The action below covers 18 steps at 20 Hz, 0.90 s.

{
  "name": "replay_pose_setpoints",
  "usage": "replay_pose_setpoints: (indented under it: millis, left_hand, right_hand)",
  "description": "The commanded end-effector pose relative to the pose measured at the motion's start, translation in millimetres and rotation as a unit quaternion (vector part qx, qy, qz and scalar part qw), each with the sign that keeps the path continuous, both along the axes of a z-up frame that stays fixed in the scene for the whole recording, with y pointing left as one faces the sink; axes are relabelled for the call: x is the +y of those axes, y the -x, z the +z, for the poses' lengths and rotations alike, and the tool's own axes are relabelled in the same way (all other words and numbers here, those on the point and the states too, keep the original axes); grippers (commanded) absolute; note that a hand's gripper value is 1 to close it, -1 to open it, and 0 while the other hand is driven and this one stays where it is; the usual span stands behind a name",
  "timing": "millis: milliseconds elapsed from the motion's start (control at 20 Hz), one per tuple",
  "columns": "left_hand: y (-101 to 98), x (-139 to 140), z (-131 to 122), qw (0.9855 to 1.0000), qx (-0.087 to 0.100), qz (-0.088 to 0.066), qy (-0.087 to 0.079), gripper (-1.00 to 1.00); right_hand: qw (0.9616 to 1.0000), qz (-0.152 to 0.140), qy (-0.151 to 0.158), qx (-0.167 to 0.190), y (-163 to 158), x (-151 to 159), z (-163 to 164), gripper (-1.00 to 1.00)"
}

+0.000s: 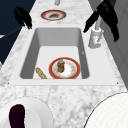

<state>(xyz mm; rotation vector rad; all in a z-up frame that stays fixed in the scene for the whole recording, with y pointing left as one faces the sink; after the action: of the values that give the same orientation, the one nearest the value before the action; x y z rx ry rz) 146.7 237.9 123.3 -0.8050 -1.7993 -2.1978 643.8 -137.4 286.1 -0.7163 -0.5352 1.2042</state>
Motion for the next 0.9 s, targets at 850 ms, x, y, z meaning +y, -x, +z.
replay_pose_setpoints:
  millis: [850]
  left_hand:
    - [0.0,0,0,1.0,0.0,0.0,0.0,0.0]
  right_hand:
    - [0.9998,-0.009,0.009,-0.012,55,-17,-3,-1.0]
